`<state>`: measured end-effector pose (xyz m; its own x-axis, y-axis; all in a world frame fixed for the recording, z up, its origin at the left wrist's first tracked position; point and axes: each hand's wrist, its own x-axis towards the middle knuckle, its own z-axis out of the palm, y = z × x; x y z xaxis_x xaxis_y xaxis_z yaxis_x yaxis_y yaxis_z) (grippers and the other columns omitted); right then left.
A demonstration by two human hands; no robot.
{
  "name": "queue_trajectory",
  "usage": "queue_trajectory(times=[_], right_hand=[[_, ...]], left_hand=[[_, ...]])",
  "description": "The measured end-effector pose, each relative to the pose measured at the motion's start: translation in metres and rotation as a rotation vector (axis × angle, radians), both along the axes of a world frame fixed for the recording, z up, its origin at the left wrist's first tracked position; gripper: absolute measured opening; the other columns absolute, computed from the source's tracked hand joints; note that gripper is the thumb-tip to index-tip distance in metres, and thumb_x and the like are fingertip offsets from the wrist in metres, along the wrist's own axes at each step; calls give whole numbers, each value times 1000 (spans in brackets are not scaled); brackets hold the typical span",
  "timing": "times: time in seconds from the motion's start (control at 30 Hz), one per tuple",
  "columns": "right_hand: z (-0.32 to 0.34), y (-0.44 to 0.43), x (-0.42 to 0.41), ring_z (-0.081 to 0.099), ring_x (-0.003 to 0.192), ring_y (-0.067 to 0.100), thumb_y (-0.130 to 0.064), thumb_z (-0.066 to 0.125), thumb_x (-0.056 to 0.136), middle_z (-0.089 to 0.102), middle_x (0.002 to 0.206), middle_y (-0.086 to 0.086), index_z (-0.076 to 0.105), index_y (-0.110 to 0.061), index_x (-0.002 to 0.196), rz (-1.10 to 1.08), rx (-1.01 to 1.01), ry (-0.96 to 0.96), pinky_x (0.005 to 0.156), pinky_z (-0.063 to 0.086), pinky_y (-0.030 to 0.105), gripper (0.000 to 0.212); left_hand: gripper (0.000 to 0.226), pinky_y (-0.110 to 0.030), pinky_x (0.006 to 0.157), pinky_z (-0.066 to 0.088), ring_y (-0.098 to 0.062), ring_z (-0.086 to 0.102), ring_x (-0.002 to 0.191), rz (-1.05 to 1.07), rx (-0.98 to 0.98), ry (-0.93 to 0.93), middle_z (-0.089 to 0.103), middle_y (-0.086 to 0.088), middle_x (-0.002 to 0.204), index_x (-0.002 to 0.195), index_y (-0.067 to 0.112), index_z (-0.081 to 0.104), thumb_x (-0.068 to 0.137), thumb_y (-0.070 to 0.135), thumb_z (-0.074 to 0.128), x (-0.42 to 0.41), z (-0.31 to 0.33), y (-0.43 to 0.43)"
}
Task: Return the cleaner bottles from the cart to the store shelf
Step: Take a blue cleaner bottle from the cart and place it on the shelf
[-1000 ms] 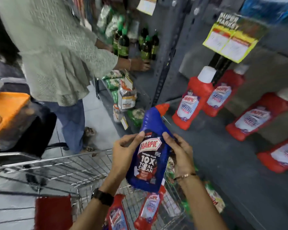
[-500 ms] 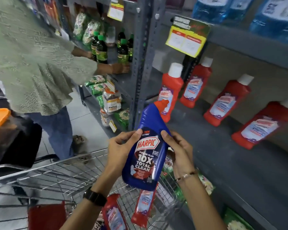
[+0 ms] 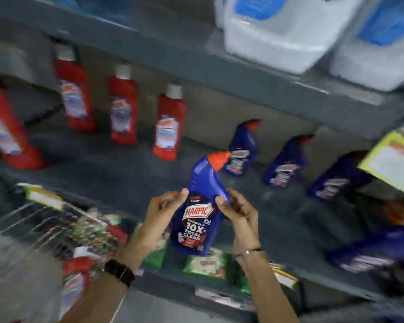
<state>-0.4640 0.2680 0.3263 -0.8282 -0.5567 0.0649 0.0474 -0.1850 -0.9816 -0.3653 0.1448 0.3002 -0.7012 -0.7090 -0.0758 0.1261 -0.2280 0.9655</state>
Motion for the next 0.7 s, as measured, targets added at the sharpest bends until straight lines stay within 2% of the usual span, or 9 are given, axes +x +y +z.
queue_trajectory(times=[0.1,0.17,0.27,0.4,0.53,0.6,0.7], right_hand=[[-2,53,-49,65,84,1,-1,65,77,73,92,-10,66,-25,98,-86,40,120,71,52,14,32],[-4,83,-76,63,93,-3,-2,64,79,67,107,-7,61,-26,107,-124,92,211,76,51,12,37],[-7,116,-106,58,102,-10,-3,61,81,59,116,-13,53,-27,115,-126,192,357,82,46,7,42],[-16,148,-131,54,108,-11,2,56,83,54,124,-10,49,-25,119,-149,208,378,87,44,7,46],[-25,167,-144,56,115,5,-9,58,80,56,128,1,52,-28,121,-139,168,348,89,48,14,45],[-27,171,-145,56,115,8,-14,60,79,60,125,-5,54,-29,121,-133,154,343,90,48,15,45],[-28,170,-146,56,113,2,-15,59,78,65,118,-19,55,-33,118,-140,146,341,88,48,12,45]], left_hand=[[20,-10,62,47,7,60,65,-87,-100,43,67,10,67,72,17,67,88,15,55,-64,-7,42],[17,-4,66,45,12,60,71,-137,-169,45,64,3,83,87,12,67,91,11,50,-99,-14,67],[22,-3,72,44,11,59,83,-198,-238,43,61,-5,100,108,7,64,93,11,48,-139,-27,98],[23,-5,76,46,1,60,91,-239,-237,75,58,-1,101,112,10,61,92,11,50,-168,-34,129],[23,-5,70,48,12,61,85,-290,-226,119,56,5,98,111,15,59,91,9,51,-179,-36,140],[24,-6,70,49,10,62,87,-291,-215,127,57,5,99,113,17,59,90,10,52,-179,-38,142],[25,-10,73,52,1,64,90,-293,-171,125,57,4,100,114,19,58,90,13,53,-177,-36,143]])
